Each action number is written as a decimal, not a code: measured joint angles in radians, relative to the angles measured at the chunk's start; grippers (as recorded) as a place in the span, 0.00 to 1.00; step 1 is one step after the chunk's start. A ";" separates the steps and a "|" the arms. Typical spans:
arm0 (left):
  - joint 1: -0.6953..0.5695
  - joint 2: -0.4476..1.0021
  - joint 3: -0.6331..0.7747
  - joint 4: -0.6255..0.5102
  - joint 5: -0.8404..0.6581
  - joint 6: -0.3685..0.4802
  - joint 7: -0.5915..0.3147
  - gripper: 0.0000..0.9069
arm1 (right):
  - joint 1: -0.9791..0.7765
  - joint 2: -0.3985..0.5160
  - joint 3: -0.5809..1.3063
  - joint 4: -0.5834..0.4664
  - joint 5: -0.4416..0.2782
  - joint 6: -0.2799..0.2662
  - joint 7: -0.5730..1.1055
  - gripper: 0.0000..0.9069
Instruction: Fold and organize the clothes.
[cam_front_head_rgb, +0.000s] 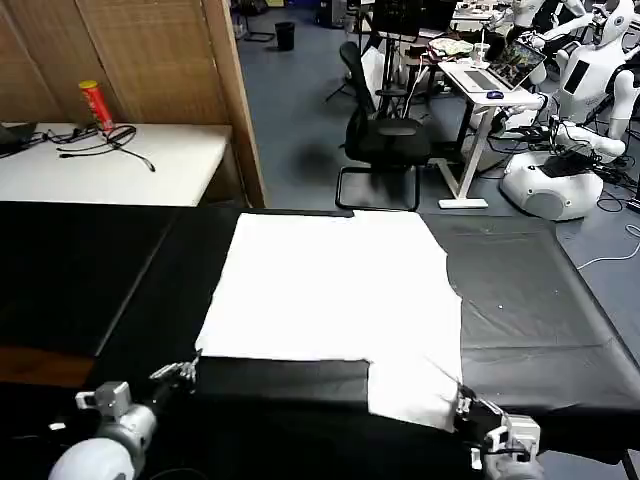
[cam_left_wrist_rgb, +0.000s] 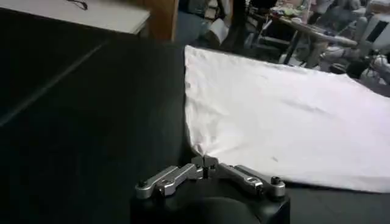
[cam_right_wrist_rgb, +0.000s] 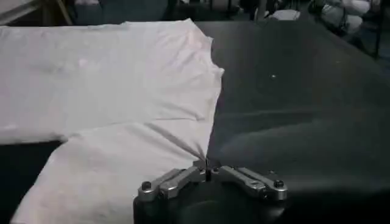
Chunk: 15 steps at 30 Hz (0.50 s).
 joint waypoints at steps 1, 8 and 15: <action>0.017 -0.001 -0.005 -0.013 -0.002 0.001 -0.005 0.00 | -0.003 0.000 0.003 0.004 0.001 0.005 -0.001 0.00; 0.106 -0.012 -0.045 -0.093 -0.017 -0.003 -0.027 0.00 | 0.034 -0.014 0.030 -0.014 0.034 0.130 -0.101 0.00; 0.072 -0.051 -0.033 -0.093 0.022 -0.059 -0.014 0.00 | 0.180 -0.040 0.035 -0.134 0.093 0.240 -0.156 0.00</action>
